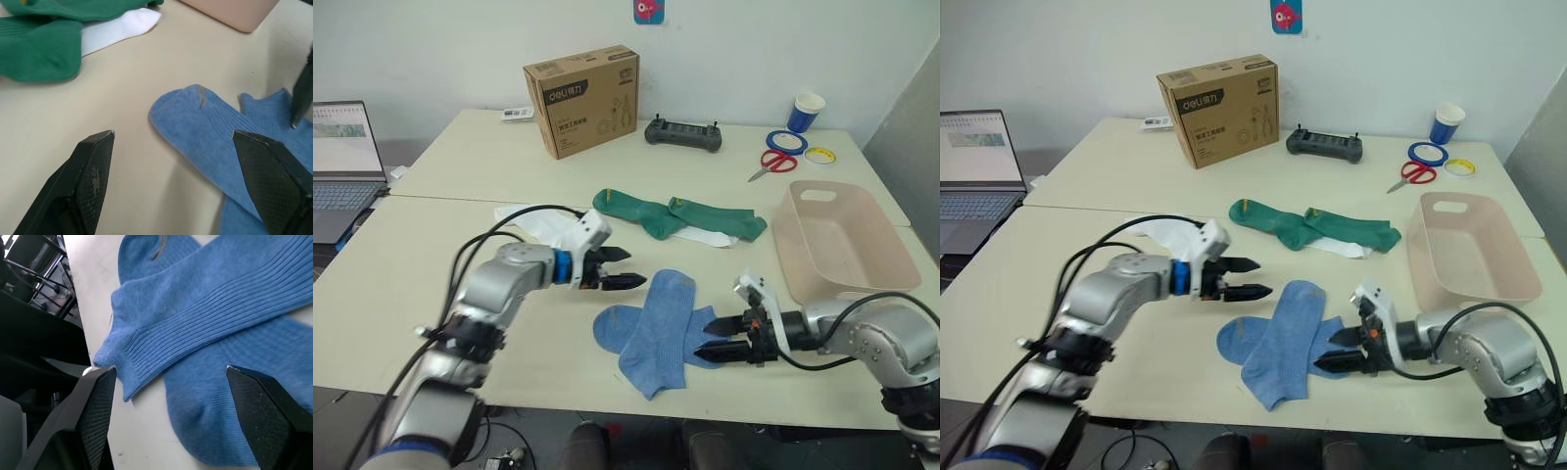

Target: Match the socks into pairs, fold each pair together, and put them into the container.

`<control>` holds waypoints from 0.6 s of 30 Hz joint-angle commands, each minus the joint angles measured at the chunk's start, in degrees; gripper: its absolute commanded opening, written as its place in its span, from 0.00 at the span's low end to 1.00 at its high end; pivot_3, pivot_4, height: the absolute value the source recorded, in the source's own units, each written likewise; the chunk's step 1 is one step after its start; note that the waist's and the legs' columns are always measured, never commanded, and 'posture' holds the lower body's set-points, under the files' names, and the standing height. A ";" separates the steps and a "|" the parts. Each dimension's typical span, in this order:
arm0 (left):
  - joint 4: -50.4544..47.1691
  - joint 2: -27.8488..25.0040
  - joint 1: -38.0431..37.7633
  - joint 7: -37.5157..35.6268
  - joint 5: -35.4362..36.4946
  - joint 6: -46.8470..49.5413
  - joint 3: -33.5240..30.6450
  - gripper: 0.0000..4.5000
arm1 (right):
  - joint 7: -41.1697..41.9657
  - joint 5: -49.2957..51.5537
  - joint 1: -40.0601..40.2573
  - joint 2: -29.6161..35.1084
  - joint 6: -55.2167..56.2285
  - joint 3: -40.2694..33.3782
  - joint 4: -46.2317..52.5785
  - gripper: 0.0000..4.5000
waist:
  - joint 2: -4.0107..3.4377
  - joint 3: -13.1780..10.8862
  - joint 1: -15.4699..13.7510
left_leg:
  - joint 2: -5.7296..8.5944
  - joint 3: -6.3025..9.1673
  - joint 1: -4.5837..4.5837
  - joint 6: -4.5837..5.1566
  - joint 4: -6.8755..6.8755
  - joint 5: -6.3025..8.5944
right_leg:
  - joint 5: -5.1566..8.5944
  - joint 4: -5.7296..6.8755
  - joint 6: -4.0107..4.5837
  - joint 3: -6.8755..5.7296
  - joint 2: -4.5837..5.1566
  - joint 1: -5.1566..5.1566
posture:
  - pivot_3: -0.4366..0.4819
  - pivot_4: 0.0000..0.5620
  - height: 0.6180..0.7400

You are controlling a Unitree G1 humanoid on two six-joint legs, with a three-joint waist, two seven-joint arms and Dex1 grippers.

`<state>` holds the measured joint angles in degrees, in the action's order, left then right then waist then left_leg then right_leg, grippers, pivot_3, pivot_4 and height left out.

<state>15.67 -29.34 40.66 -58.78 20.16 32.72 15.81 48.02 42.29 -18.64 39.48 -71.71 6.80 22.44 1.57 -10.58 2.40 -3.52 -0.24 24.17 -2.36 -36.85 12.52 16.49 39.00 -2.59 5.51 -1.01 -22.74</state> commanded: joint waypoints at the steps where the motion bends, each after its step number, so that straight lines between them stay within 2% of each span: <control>1: 7.43 2.32 3.52 -1.74 -4.00 -4.17 1.30 0.89 | -2.34 2.67 0.38 -1.70 -3.38 -0.90 1.89 0.85 | 0.00 0.00 0.00 | -0.01 0.05 0.03 0.00 0.00 0.00 | 0.00 0.01 0.01 -0.04 -0.04 -0.03 | 0.48 0.27 1.00; 5: 10.02 4.48 4.48 -4.69 -6.10 -5.82 2.66 0.89 | -4.94 3.07 -0.05 -5.14 -5.35 -0.06 0.95 0.85 | 0.00 0.01 -0.01 | -0.06 0.13 0.43 0.01 -0.04 -0.01 | -0.03 0.12 0.04 -0.06 -0.14 -0.48 | 0.48 0.27 1.00; 11: 4.66 4.12 1.81 -6.43 -5.54 -3.21 1.59 0.89 | -6.61 3.81 0.25 -5.97 -5.69 -2.13 1.73 0.85 | 0.00 0.01 -0.08 | -0.06 0.14 0.52 0.01 -0.06 -0.01 | -0.03 0.07 0.04 -0.07 -0.11 -0.49 | 0.48 0.27 1.00; 18: 4.95 6.61 2.44 -6.47 -7.65 -2.54 3.07 0.89 | -8.69 5.63 -0.20 -9.18 -6.83 -0.52 2.84 0.85 | 0.00 0.02 -0.16 | -0.06 0.15 0.52 0.01 -0.09 -0.01 | -0.05 0.10 -0.03 -0.11 -0.10 -0.48 | 0.48 0.27 1.00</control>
<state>22.24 -23.46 42.24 -64.56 12.62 29.74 18.15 39.89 46.47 -18.17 30.80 -78.07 6.31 23.52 1.57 -10.56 2.24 -3.58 -0.08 24.69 -2.35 -36.95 12.51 16.44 39.10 -2.62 5.40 -1.12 -23.22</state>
